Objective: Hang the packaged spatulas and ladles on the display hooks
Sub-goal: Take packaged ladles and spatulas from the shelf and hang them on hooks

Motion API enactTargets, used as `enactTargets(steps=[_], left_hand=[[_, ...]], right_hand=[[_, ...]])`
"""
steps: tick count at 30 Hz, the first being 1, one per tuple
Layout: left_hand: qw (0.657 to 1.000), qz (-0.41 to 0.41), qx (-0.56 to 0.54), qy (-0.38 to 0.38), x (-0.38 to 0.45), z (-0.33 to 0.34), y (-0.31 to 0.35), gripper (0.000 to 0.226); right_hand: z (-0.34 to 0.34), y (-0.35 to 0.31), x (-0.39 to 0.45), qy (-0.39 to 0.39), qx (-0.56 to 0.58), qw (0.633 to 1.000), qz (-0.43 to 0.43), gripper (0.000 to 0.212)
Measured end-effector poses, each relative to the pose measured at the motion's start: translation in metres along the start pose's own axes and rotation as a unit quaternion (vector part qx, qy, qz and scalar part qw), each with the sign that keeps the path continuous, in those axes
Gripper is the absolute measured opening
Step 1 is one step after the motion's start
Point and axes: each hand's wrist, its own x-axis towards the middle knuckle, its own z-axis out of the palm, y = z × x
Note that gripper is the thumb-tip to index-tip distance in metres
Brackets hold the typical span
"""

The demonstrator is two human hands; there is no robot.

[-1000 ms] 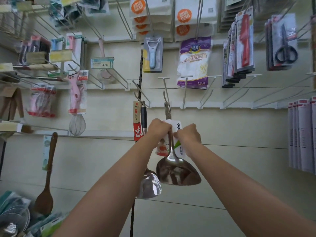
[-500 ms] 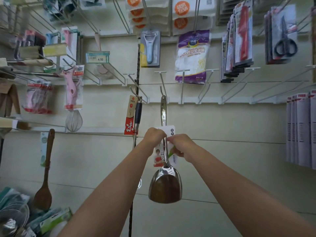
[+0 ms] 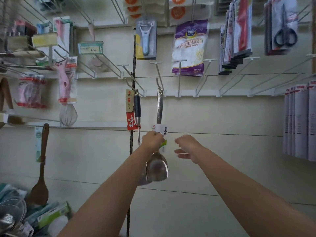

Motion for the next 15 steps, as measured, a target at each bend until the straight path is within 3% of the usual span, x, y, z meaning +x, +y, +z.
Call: enactTargets(steps=[12, 15], left_hand=[[0.996, -0.043, -0.037, -0.064, -0.008, 0.045, -0.042, 0.007], [0.995, -0.054, -0.033, -0.074, -0.009, 0.06, -0.058, 0.014]], right_hand=[[-0.018, 0.051, 0.01, -0.007, -0.026, 0.999, 0.038, 0.03], [-0.018, 0.067, 0.013, -0.016, -0.034, 0.998, 0.051, 0.031]])
